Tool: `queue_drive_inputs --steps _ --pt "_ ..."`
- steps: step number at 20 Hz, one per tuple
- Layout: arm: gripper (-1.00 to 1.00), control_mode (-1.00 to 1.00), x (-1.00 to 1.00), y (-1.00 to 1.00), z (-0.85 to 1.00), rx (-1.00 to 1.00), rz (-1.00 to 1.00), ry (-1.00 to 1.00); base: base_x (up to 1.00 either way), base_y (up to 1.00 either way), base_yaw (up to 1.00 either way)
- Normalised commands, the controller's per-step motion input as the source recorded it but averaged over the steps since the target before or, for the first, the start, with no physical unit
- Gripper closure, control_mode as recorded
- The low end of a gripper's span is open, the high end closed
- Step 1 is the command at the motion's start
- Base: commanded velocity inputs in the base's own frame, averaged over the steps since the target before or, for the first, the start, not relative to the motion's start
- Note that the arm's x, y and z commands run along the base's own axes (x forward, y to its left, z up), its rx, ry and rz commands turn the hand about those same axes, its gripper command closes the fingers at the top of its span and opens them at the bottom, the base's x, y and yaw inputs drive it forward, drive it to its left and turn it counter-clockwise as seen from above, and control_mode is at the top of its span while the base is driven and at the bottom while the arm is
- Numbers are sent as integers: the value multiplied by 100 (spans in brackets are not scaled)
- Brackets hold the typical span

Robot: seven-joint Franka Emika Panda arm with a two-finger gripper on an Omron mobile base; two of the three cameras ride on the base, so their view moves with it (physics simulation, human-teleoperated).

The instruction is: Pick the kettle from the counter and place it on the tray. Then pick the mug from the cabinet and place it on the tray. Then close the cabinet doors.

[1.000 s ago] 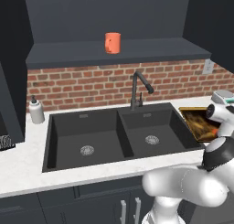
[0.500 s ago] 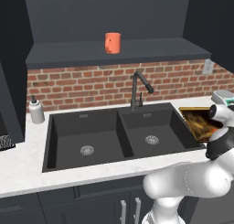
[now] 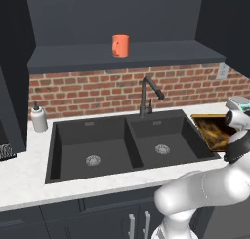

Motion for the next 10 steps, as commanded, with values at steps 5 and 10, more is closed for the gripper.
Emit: queue_drive_inputs --steps 5,10 --pt "-100 -100 23 -1 -6 -1 0 1 0 0 0" --pt "-100 -100 18 0 -8 0 0 0 0 0 0"
